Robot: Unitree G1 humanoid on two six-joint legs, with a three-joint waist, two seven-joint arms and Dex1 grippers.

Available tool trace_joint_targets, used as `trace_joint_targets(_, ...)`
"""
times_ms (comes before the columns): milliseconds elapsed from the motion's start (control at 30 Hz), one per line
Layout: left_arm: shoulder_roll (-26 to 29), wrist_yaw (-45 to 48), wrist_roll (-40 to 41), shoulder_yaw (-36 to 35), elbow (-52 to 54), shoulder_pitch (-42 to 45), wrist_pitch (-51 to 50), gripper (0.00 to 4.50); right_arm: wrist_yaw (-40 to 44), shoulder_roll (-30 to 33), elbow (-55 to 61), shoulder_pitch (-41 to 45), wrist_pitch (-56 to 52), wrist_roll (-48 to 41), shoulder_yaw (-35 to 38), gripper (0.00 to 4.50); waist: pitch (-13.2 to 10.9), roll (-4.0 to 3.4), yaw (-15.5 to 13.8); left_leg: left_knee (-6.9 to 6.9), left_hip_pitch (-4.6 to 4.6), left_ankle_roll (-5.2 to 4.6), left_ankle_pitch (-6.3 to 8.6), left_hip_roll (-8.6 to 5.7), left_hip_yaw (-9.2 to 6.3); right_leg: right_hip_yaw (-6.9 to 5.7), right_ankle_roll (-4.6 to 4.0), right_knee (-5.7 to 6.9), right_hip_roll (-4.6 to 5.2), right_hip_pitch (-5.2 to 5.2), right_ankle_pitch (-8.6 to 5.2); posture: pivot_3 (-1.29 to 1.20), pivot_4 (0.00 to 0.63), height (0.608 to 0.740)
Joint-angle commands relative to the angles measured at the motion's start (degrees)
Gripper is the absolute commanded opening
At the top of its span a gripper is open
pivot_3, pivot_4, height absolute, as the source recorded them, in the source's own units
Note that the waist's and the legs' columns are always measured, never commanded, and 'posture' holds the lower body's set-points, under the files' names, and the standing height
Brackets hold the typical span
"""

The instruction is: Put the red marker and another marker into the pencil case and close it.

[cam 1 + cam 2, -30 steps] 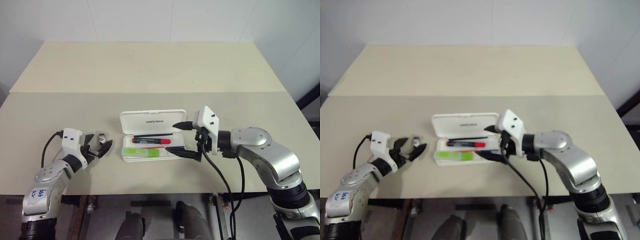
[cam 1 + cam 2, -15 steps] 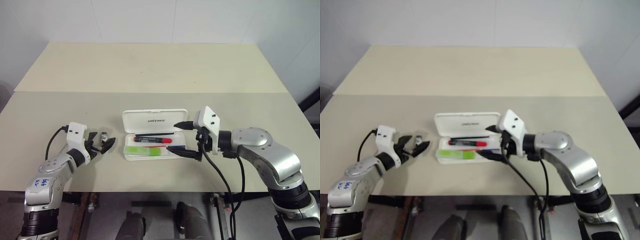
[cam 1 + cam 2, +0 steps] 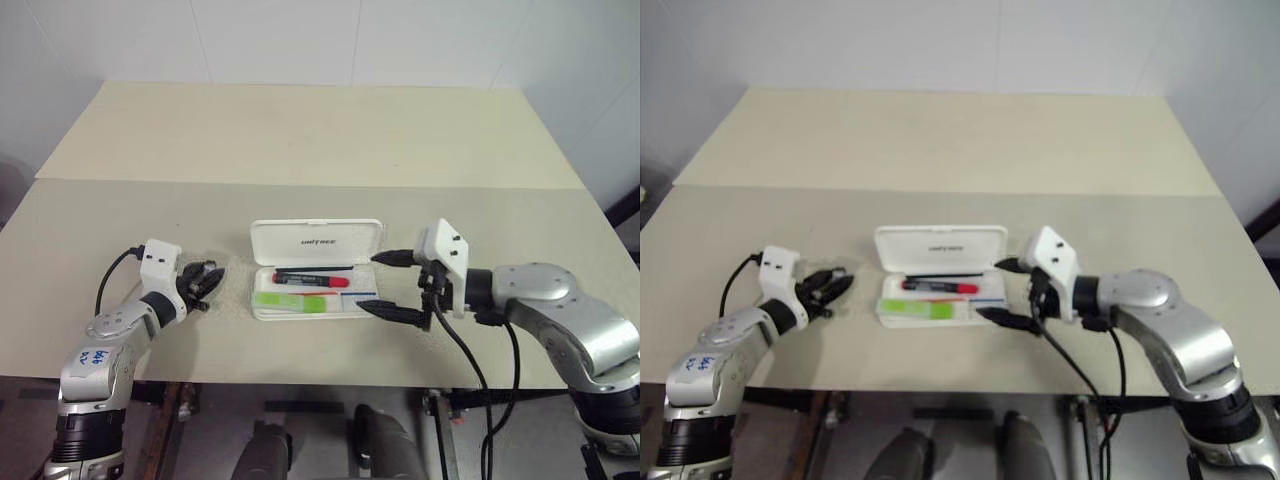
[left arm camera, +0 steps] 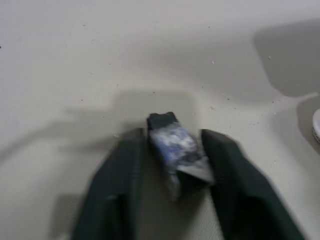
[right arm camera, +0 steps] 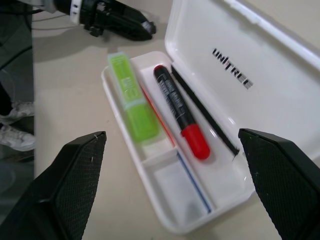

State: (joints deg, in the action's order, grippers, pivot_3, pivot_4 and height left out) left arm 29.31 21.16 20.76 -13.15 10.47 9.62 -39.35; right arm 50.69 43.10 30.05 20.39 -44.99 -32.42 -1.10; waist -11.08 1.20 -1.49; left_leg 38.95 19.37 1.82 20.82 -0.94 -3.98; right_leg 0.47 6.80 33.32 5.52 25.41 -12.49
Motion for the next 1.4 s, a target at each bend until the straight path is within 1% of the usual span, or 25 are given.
trace_joint_targets(33, -0.5, 0.7, -0.5, 2.3, -0.1, -0.5, -1.0, 0.58, 2.2, 2.0, 3.1, -2.1, 1.7, -2.6, 3.7, 4.5, 0.0, 0.0, 0.0, 0.0, 0.0, -0.01, 0.01, 0.0, 0.0, 0.0, 0.0, -0.01, 0.01, -0.02, 0.0, 0.0, 0.15, 0.74)
trace_joint_targets(67, -0.4, 0.8, -0.7, 2.3, -0.1, -0.4, -1.0, 0.4, 2.4, 2.3, 3.1, -2.4, 2.1, -2.6, 4.0, 4.5, 0.0, -0.01, 0.0, 0.0, -0.01, -0.02, 0.01, 0.0, 0.01, 0.0, 0.01, -0.02, 0.01, -0.03, 0.01, 0.0, 0.15, 0.74)
trace_joint_targets(133, 0.0, 1.1, -1.0, 2.1, -0.4, -0.1, -0.9, 0.4, 2.4, 2.3, 2.8, -2.4, 3.1, -2.3, 4.2, 4.5, 0.0, -0.01, 0.0, 0.01, -0.04, -0.02, 0.01, -0.01, 0.01, 0.01, 0.03, -0.01, 0.01, -0.05, 0.01, 0.0, 0.15, 0.74)
trace_joint_targets(333, 3.8, 4.4, -2.5, 1.9, 0.9, 1.4, 3.1, 0.4, 2.1, 2.2, 2.8, -2.8, 4.4, -2.8, 4.4, 4.5, 0.0, -0.01, 0.1, 0.03, -0.04, 0.0, -0.01, 0.01, 0.0, 0.0, 0.02, 0.01, -0.02, -0.05, 0.02, 0.0, 0.15, 0.74)
trace_joint_targets(467, 6.1, 10.4, 1.2, 2.1, 6.0, 2.2, 2.4, 0.4, 1.8, 2.1, 2.5, -2.7, 5.2, -2.7, 4.1, 4.5, 0.0, 0.0, 0.2, 0.01, 0.01, -0.01, 0.01, 0.03, 0.0, -0.01, 0.02, -0.07, -0.03, -0.03, 0.02, 0.0, 0.15, 0.74)
trace_joint_targets(667, 11.9, 20.8, 7.3, 2.2, 14.3, -0.9, 0.6, 0.4, 1.4, 2.0, 2.5, -2.6, 5.7, -2.5, 3.8, 4.5, 0.0, 0.0, 0.3, -0.08, 0.09, -0.04, 0.05, 0.07, 0.02, -0.02, 0.03, -0.29, -0.04, -0.01, 0.02, 0.0, 0.15, 0.74)
trace_joint_targets(833, 16.7, 26.0, 10.4, -0.1, 16.3, -1.2, 0.4, 0.4, 1.8, 2.5, 2.8, -4.1, 6.7, -3.2, 5.4, 4.5, 0.0, -0.01, 0.3, -0.1, 0.13, -0.09, 0.08, 0.11, 0.02, -0.04, 0.03, -0.37, -0.09, -0.01, 0.02, 0.0, 0.15, 0.74)
trace_joint_targets(933, 18.7, 29.1, 11.4, -0.3, 17.3, -1.1, 1.9, 0.4, 2.5, 1.7, 2.7, -6.1, 9.3, -3.6, 7.3, 4.5, 0.0, -0.03, 0.2, -0.1, 0.13, -0.11, 0.09, 0.1, 0.03, -0.03, 0.03, -0.37, -0.09, -0.01, 0.01, 0.0, 0.15, 0.74)
trace_joint_targets(1033, 19.2, 30.3, 12.0, -0.3, 17.2, 0.7, 2.5, 0.4, 3.8, 1.0, 2.2, -8.3, 12.6, -4.2, 9.3, 4.5, 0.0, -0.02, 0.2, -0.08, 0.14, -0.14, 0.1, 0.09, 0.05, -0.02, 0.04, -0.37, -0.08, -0.01, 0.02, 0.0, 0.15, 0.74)
trace_joint_targets(1167, 18.6, 32.5, 11.6, 2.3, 14.7, 7.9, 5.2, 0.4, 5.9, 0.8, 1.6, -12.1, 16.4, -4.7, 11.5, 4.5, 0.0, -0.01, 0.0, -0.03, 0.17, -0.15, 0.1, 0.09, 0.01, -0.06, 0.05, -0.36, -0.09, -0.03, 0.03, 0.0, 0.15, 0.74)
trace_joint_targets(1233, 17.3, 33.8, 10.2, 5.0, 12.4, 11.0, 7.5, 0.4, 5.9, 0.4, 1.9, -12.9, 17.1, -5.2, 11.7, 4.5, 0.0, -0.02, 0.2, -0.01, 0.13, -0.15, 0.1, 0.07, 0.08, -0.01, 0.08, -0.34, -0.09, -0.05, 0.05, 0.0, 0.15, 0.74)
trace_joint_targets(1400, 10.8, 35.9, 3.2, 14.0, 0.7, 19.4, 17.6, 0.4, 4.6, -0.7, 1.2, -13.2, 19.1, -3.5, 10.3, 4.5, 0.0, -0.02, 0.4, 0.02, 0.05, -0.15, 0.09, 0.07, 0.15, 0.04, 0.11, -0.29, -0.11, -0.07, 0.07, 0.0, 0.15, 0.74)
